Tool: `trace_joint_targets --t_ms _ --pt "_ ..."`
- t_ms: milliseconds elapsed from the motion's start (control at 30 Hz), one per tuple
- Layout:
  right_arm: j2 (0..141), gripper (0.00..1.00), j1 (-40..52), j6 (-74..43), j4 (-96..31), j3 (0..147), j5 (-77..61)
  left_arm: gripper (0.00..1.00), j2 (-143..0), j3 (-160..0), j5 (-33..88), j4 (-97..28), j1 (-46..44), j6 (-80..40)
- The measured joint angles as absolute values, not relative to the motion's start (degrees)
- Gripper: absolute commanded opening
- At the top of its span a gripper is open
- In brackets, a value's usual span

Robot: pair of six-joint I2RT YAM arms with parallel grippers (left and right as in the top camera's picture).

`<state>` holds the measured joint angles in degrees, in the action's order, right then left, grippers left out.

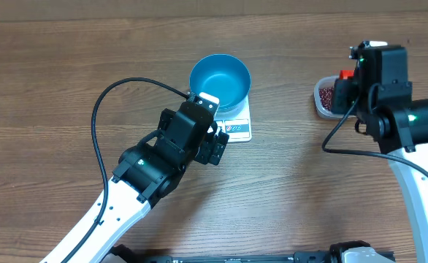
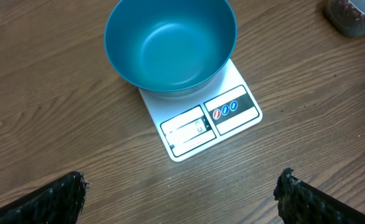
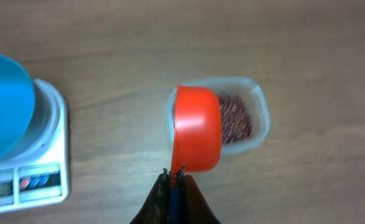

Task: Scoop item into bowl and weigh 150g on scale
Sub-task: 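Move the held scoop with the right gripper over the bean tub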

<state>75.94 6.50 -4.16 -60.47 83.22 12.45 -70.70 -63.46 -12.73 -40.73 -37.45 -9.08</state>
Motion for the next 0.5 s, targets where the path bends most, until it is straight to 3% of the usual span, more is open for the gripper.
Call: trace_joint_targets --t_ms 167,500 --pt "76.8 0.04 1.3 -1.3 -57.4 83.2 11.5 0.99 -70.7 -63.5 -12.7 -40.7 -37.5 -9.1" --pt "89.8 0.04 -16.1 13.1 -56.9 83.2 -8.1 1.00 -70.7 -63.5 -12.8 -40.7 -37.5 -9.1"
